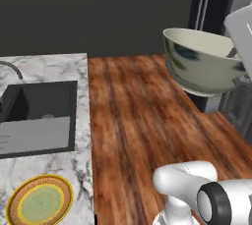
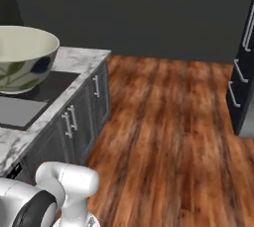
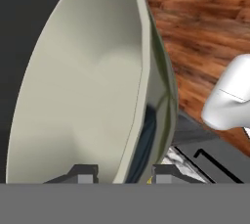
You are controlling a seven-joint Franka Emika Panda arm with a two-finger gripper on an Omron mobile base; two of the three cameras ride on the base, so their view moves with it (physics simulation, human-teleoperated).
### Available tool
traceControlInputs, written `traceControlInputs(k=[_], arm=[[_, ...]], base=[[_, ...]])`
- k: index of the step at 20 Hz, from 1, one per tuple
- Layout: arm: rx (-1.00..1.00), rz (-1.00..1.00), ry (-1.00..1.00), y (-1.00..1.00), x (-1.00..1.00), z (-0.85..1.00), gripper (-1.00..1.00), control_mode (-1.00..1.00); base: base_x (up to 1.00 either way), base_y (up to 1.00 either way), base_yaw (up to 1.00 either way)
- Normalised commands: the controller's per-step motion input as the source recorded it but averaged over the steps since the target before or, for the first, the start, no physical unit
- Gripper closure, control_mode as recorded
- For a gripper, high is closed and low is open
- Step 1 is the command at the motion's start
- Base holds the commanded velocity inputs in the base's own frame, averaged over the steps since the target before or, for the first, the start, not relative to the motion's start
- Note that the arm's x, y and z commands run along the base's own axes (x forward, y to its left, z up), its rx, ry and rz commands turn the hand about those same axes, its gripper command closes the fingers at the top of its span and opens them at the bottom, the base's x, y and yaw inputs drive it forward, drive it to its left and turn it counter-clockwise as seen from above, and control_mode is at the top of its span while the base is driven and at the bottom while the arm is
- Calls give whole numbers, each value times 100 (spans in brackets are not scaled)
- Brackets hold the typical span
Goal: Move the bowls from the cabinet to the plates on the dining table.
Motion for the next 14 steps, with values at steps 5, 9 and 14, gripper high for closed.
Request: traceControlInputs(k=[5, 9, 14], arm=[[0, 0, 0, 0, 0, 0, 100, 100], [0, 0, 0, 0, 0, 0, 100, 100], [0, 0, 0, 0, 0, 0, 100, 100]], base=[[0, 0, 50], [0, 0, 50], [0, 0, 50]])
